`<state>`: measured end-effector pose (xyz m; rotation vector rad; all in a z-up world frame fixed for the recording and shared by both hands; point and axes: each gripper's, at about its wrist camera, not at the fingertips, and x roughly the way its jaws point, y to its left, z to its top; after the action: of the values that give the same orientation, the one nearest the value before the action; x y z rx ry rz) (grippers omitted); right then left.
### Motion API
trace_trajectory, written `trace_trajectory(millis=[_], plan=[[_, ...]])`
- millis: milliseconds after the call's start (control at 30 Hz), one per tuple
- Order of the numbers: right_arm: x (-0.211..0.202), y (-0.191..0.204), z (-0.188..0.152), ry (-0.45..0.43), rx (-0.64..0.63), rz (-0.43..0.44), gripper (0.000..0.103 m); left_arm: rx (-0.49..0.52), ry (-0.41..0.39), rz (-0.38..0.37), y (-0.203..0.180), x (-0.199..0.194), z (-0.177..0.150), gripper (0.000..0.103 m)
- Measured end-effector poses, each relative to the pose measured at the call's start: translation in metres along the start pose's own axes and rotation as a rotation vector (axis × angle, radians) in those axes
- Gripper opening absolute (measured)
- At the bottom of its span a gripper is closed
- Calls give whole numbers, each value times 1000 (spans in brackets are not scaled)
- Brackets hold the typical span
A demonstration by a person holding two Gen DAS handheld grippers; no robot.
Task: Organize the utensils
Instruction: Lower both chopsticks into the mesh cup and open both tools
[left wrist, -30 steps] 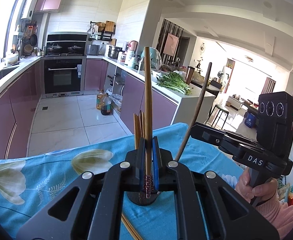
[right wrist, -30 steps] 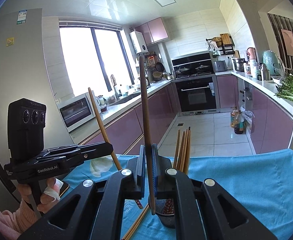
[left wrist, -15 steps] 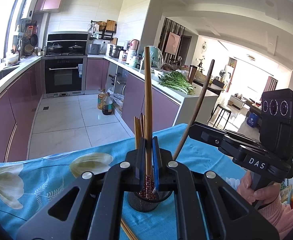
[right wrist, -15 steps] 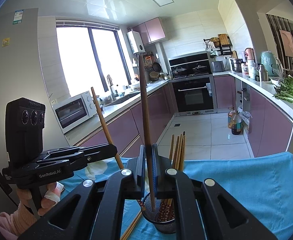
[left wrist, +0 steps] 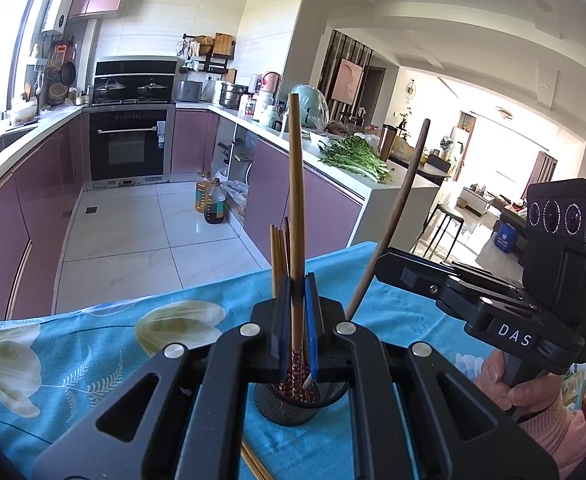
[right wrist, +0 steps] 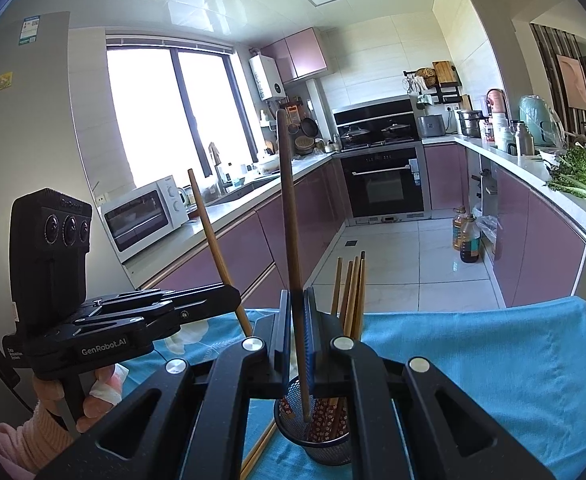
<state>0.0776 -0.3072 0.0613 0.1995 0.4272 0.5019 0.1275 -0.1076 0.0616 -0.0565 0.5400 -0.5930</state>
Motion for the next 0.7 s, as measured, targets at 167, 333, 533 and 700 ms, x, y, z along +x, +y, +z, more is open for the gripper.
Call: trace_trajectory(millis=[167, 333, 533, 700], plan=[[3, -2, -1, 9, 6, -6, 5, 5, 7, 8, -3, 5, 4, 8], [4, -1, -2, 13, 6, -9, 5, 8, 12, 6, -4, 7, 6, 8], [7, -3, -5, 27, 11, -12, 5, 12, 32, 8, 0, 15, 7, 8], [13, -6, -10, 51, 18, -11, 5, 30, 76, 13, -2, 27, 6, 8]])
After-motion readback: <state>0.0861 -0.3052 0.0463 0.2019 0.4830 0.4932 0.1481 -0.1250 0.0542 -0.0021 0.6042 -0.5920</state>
